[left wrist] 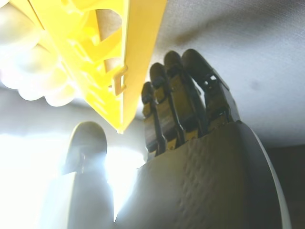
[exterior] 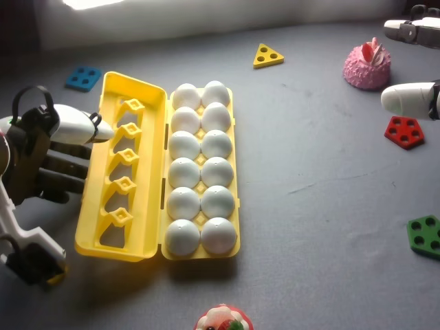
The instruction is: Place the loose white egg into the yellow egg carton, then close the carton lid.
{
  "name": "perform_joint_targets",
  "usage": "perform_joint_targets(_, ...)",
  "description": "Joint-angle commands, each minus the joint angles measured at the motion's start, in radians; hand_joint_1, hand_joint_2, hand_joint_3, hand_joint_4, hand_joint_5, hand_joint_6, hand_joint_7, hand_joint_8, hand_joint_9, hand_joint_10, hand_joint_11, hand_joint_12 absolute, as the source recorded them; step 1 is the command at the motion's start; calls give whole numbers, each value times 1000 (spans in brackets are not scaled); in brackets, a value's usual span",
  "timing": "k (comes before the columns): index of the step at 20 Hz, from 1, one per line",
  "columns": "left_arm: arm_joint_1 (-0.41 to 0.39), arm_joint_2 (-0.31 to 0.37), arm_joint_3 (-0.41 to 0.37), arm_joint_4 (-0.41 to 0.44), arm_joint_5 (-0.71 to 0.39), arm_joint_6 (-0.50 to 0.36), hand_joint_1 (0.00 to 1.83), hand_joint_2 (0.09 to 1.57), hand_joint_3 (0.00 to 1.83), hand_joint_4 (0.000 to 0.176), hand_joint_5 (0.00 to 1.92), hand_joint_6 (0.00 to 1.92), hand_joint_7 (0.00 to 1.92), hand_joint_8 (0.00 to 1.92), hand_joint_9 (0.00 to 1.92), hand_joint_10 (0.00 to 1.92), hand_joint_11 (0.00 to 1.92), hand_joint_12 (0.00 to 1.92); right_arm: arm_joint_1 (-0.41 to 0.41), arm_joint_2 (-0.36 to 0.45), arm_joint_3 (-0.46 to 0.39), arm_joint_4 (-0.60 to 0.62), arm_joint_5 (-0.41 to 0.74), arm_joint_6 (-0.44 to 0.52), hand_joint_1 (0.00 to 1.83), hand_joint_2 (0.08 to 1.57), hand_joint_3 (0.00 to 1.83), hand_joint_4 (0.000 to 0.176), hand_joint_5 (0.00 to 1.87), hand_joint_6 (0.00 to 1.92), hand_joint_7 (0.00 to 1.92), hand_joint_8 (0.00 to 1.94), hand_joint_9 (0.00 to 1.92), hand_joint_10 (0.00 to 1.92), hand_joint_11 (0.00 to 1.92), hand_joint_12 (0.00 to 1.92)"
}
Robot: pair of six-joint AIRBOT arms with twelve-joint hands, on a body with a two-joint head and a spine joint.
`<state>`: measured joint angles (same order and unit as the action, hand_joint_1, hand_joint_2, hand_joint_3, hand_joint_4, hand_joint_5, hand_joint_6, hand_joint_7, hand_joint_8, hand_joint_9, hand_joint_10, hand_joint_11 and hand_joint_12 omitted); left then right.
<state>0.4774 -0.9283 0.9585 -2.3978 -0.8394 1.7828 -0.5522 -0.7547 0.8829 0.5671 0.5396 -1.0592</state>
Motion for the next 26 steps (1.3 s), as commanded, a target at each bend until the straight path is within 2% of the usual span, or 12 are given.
perform_joint_targets(1,-19,-4,0,32,27,0,376,1307,2,37,497,15,606,43,554,121,0,1520,17,4,1,-15,117,4,362,1073,0,0,211,1,253,0,221,2,0,553)
perform_joint_targets(3,-42,-7,0,32,24,12,340,1314,5,37,498,14,606,40,544,126,0,1516,17,4,1,-15,117,4,360,1073,0,0,214,3,254,0,221,2,0,537)
perform_joint_targets(5,-79,-13,-2,32,16,22,369,1311,0,37,523,4,623,23,355,593,0,1539,18,3,1,-15,117,4,344,1074,0,0,211,7,246,4,219,8,0,653)
perform_joint_targets(6,-92,-15,-2,32,13,24,369,1311,0,37,523,4,623,23,355,593,0,1539,19,3,1,-15,117,4,344,1074,0,0,211,7,246,4,219,8,0,653)
perform_joint_targets(7,-114,-17,-4,32,6,35,376,1315,1,32,533,6,643,35,307,778,0,1578,19,2,1,-15,117,4,312,1078,1,0,204,1,252,1,227,6,0,728)
perform_joint_targets(8,-132,-18,-5,32,3,41,376,1315,1,32,533,6,643,35,307,778,0,1578,19,2,1,-16,117,4,312,1078,1,0,204,1,252,1,227,6,0,728)
perform_joint_targets(10,-167,-19,-18,32,-11,52,394,1306,0,25,567,15,672,90,265,990,1,1621,20,2,1,-16,118,4,345,1070,0,0,208,4,247,1,238,5,0,968)
perform_joint_targets(12,-188,-19,-32,32,-24,55,398,1303,0,25,573,13,635,193,261,1017,2,1624,20,2,1,-16,118,4,344,1070,0,0,207,3,244,0,236,4,0,975)
perform_joint_targets(13,-205,-19,-47,31,-33,55,393,1305,1,25,576,8,505,500,259,1029,0,1633,20,1,1,-16,118,4,344,1070,0,0,207,3,243,0,235,3,0,978)
perform_joint_targets(16,-233,-19,-91,25,-59,55,389,1310,1,33,564,0,399,675,207,1071,0,1636,20,1,1,-18,118,4,298,1075,1,0,205,1,246,2,240,5,0,948)
perform_joint_targets(22,-244,-19,-164,22,-65,53,395,1307,0,22,570,3,407,695,223,1075,0,1663,20,0,1,-20,118,4,312,1076,0,0,203,2,247,1,230,2,0,898)
perform_joint_targets(26,-253,-21,-208,44,-53,53,388,1306,0,34,567,2,417,695,243,1054,1,1661,20,0,1,-24,118,3,312,1074,0,0,210,0,247,2,216,5,0,880)
